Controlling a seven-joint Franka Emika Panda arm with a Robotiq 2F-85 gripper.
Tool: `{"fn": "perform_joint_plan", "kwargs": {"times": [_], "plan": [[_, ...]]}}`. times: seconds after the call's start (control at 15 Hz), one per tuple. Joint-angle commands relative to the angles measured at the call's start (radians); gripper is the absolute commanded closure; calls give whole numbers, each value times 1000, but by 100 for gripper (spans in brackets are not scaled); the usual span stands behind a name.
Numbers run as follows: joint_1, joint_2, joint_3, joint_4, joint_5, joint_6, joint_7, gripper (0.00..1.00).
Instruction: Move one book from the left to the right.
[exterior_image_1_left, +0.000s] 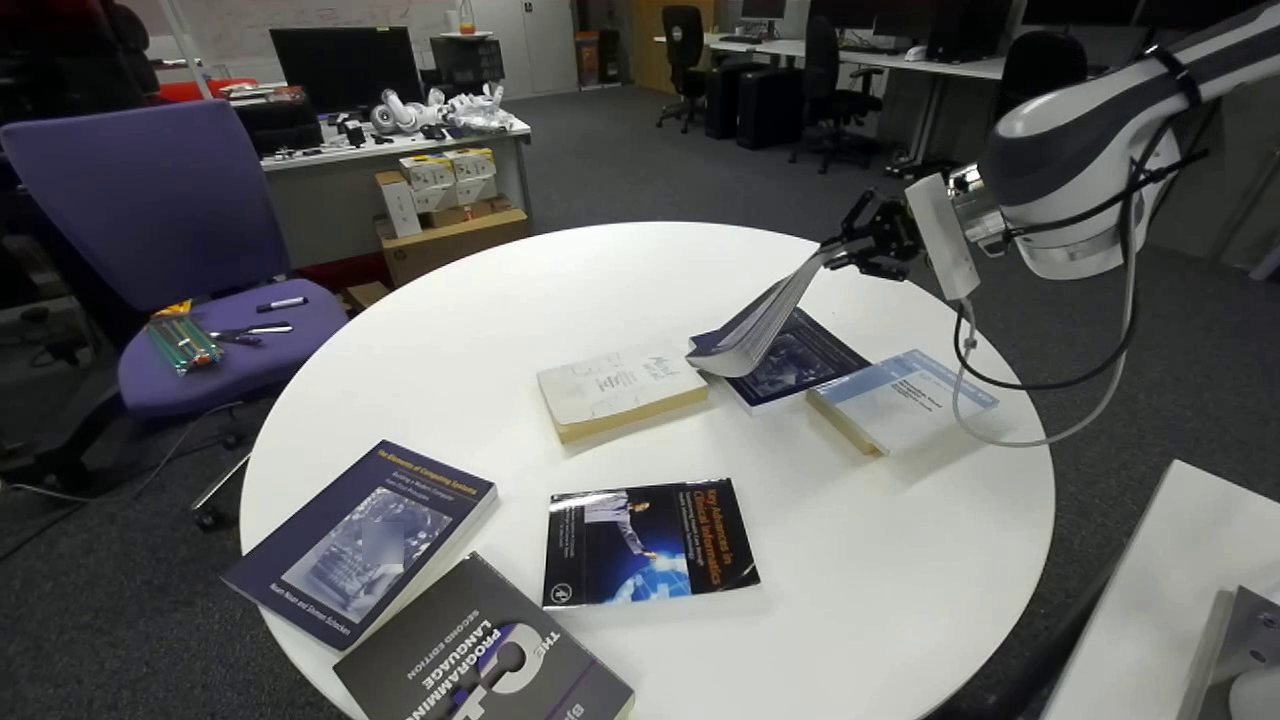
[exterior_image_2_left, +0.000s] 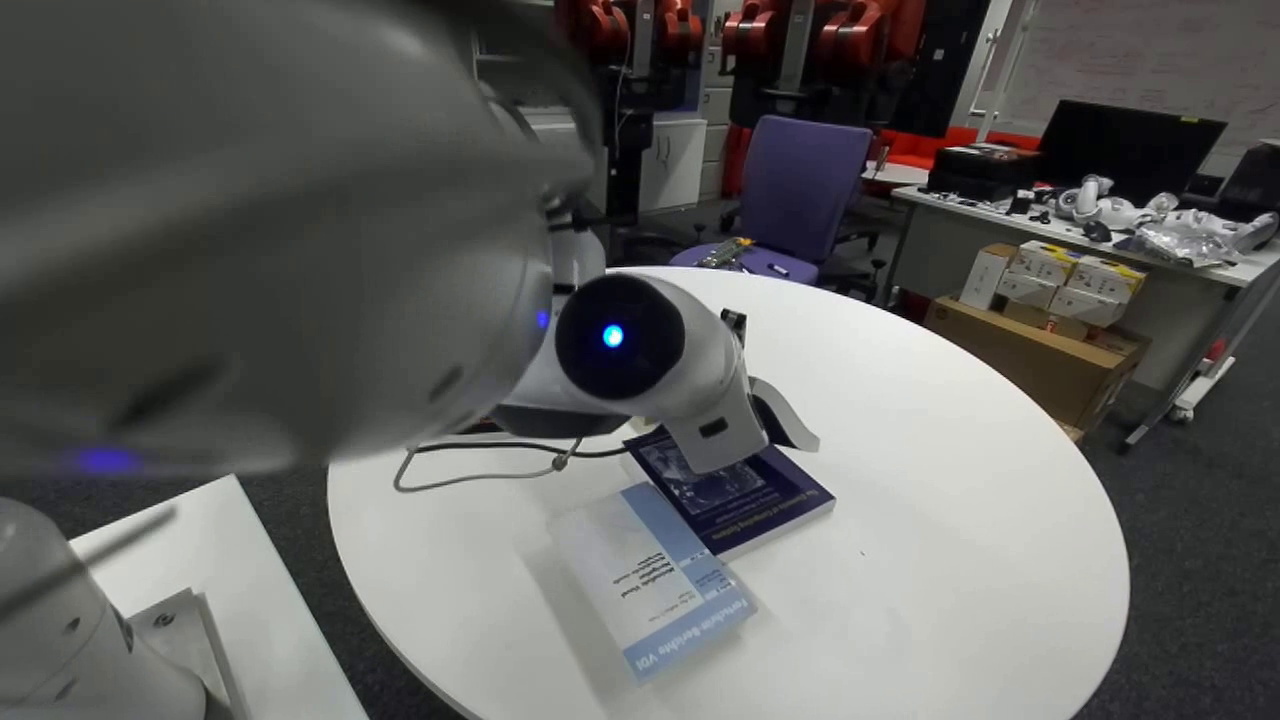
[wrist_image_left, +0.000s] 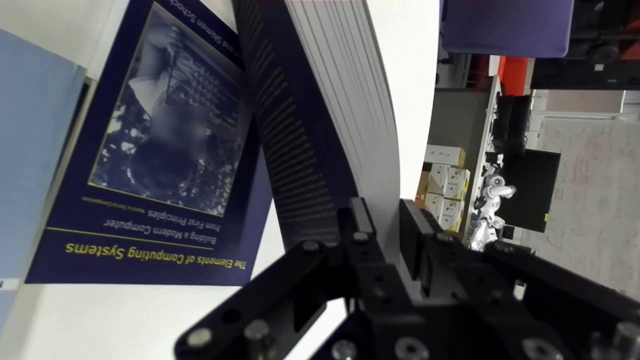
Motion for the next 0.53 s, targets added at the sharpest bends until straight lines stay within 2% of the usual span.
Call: {"fn": "perform_joint_plan", "kwargs": {"times": [0.0,0.47], "plan": [[6,165,-80,27,-83,-1,-91,95],[20,385,-300,89,-232,-1,-240,95]]}}
